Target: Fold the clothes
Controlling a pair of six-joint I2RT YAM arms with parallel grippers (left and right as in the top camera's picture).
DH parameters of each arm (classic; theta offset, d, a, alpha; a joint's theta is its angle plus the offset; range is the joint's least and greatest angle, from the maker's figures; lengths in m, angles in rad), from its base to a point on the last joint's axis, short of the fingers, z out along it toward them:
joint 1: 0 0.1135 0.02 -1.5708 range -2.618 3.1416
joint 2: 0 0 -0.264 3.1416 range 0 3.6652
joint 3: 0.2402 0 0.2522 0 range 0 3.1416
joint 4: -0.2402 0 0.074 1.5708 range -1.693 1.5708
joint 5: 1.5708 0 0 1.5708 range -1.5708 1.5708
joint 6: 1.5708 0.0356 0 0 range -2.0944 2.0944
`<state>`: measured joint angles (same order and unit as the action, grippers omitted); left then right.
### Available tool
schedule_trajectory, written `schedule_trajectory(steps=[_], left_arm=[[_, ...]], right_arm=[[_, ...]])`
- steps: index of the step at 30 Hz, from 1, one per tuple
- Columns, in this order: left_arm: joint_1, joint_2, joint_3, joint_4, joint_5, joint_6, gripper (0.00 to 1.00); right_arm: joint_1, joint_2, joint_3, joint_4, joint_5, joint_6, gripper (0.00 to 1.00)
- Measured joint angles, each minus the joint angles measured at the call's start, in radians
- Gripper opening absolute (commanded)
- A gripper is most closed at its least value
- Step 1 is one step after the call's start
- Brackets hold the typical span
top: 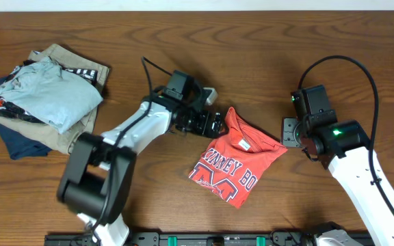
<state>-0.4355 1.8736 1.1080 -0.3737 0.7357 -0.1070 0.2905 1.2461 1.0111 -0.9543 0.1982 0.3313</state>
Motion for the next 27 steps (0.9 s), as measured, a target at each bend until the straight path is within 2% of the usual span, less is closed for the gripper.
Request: schedule_trajectory(steps=[8, 11, 12, 16, 19, 21, 27], left_arm=[[-0.048, 0.096, 0.028, 0.009, 0.111, -0.009, 0.99], [-0.093, 0.113, 0.039, 0.016, 0.138, -0.014, 0.94], [-0.108, 0.115, 0.040, 0.017, 0.139, -0.017, 0.89], [-0.146, 0.128, 0.038, 0.021, 0.108, -0.025, 0.54], [-0.154, 0.137, 0.034, 0.028, 0.073, -0.029, 0.13], [-0.148, 0.150, 0.032, 0.034, 0.059, -0.026, 0.06], [-0.105, 0.151, 0.032, 0.034, 0.064, -0.027, 0.06]], right_arm=[[0.000, 0.000, 0.000, -0.018, -0.001, -0.003, 0.57], [0.000, 0.000, 0.000, -0.018, -0.001, -0.003, 0.57], [0.000, 0.000, 0.000, -0.018, -0.001, -0.003, 0.57], [0.000, 0.000, 0.000, -0.019, -0.001, -0.003, 0.57], [0.000, 0.000, 0.000, -0.023, 0.000, -0.003, 0.57], [0.000, 0.000, 0.000, -0.024, 0.000, -0.003, 0.57], [0.000, 0.000, 0.000, -0.025, 0.001, -0.003, 0.57]])
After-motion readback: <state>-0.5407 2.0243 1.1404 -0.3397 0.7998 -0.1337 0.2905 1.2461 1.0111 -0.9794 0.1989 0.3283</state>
